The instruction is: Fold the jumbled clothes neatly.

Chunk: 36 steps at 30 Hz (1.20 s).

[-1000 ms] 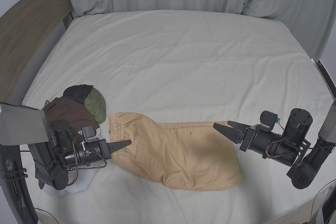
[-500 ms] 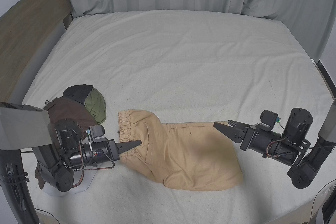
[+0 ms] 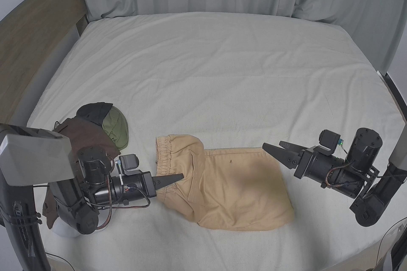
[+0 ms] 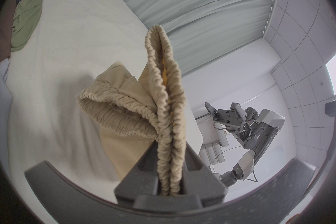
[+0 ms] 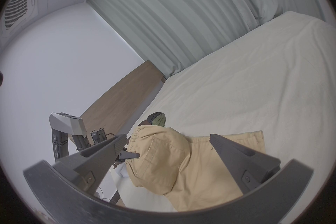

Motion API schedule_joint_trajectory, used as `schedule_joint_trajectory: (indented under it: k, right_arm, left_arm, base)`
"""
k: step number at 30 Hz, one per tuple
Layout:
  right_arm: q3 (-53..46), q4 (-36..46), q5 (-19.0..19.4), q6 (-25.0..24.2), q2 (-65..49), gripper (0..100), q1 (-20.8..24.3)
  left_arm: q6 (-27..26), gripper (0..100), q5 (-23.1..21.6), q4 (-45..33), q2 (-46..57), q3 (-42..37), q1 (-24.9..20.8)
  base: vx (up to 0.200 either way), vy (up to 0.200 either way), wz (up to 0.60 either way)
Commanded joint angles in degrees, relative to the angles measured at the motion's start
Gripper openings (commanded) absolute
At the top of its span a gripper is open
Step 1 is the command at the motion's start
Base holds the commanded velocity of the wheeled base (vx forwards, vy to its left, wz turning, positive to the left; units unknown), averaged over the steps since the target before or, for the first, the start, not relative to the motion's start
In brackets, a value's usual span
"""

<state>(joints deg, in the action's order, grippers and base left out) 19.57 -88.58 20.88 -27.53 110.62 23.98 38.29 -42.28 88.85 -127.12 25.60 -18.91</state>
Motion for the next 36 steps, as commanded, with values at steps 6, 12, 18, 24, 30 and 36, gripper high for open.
schedule_joint_trajectory:
  k: [6,12,18,24,30,36]
  right_arm:
    - [0.0,0.0,0.0,-0.1,-0.8,100,0.0]
    - [0.0,0.0,0.0,-0.1,-1.3,100,0.0]
    - [0.6,0.0,0.0,0.0,-1.4,100,-0.5]
    - [2.8,0.0,-0.1,-0.2,-3.0,100,-1.1]
    - [4.0,0.0,-0.1,-0.2,-3.4,100,-2.1]
    - [5.7,0.0,-0.2,-0.3,-3.8,100,-3.0]
  left_arm:
    - [1.5,0,0.0,0.1,-0.3,1.3,-2.1]
    - [3.8,0,0.0,0.1,-0.3,2.3,-2.7]
    - [4.7,0,0.0,0.1,-0.4,3.2,-3.9]
    - [5.5,0,0.1,0.0,-0.6,4.5,-5.5]
    - [5.7,0,1.0,0.0,-1.5,6.3,-6.6]
    - [8.4,0,1.6,0.0,-2.7,8.7,-9.0]
  base:
    - [0.000,0.000,0.00]
    - [0.000,0.000,0.00]
    - [0.000,0.000,0.00]
    - [0.000,0.000,0.00]
    - [0.000,0.000,0.00]
    - [0.000,0.000,0.00]
